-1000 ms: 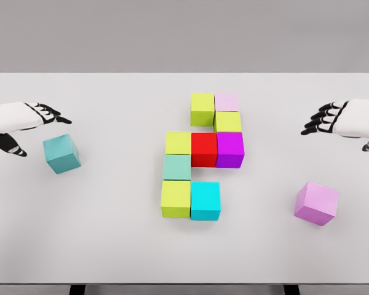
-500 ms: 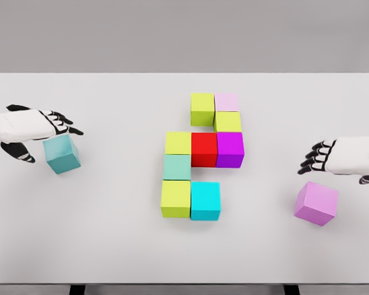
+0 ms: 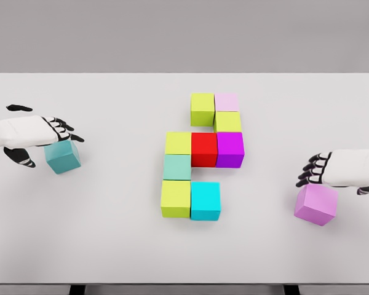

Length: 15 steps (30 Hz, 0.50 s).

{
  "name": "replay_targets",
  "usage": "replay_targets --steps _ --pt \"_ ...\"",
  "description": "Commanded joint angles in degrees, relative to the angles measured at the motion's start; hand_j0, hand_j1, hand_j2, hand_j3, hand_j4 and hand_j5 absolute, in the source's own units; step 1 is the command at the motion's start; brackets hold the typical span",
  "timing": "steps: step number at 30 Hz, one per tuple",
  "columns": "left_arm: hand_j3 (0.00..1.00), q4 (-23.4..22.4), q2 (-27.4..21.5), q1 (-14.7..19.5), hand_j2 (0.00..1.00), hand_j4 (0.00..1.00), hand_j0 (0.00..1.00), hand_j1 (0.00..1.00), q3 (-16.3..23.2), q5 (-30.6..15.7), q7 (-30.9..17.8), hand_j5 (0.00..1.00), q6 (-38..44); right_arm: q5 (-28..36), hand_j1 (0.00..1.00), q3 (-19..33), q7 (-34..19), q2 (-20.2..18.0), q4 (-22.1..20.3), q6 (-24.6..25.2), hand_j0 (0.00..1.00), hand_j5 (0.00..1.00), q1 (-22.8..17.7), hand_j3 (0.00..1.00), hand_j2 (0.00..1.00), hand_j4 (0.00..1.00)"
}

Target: Assemble the squares on the desktop into the number 2

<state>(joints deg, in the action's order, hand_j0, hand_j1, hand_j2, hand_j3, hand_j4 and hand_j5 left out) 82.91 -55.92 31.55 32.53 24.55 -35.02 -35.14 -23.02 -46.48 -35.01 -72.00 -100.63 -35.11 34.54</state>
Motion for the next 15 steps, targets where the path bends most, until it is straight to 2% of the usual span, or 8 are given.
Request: replay_targets --steps 1,8,11,15 --pt "1.00 -0.02 -0.06 0.00 1.00 1.00 1.00 1.00 -0.01 -0.20 0.02 1.00 0.14 0.17 1.00 -0.28 0.01 -0.07 -0.10 0.11 1.00 1.00 0.00 1.00 1.00 1.00" --pt "0.98 0.06 1.43 0.00 0.98 0.98 0.98 0.98 1.49 0.85 0.02 0.98 0.14 0.17 1.00 -1.07 0.01 0.37 -0.10 0.11 1.00 1.00 -0.09 1.00 1.00 1.00" --pt "0.93 -0.02 1.78 0.00 0.93 0.93 0.93 0.93 1.57 2.43 0.02 0.93 0.14 0.26 1.00 -1.07 0.01 0.63 -0.18 0.11 1.00 1.00 0.00 1.00 1.00 1.00" --pt "0.92 -0.03 1.87 0.00 0.92 0.92 0.92 0.92 1.57 2.61 0.02 0.92 0.14 0.26 1.00 -1.07 0.01 0.90 -0.19 0.11 1.00 1.00 0.00 1.00 1.00 1.00"
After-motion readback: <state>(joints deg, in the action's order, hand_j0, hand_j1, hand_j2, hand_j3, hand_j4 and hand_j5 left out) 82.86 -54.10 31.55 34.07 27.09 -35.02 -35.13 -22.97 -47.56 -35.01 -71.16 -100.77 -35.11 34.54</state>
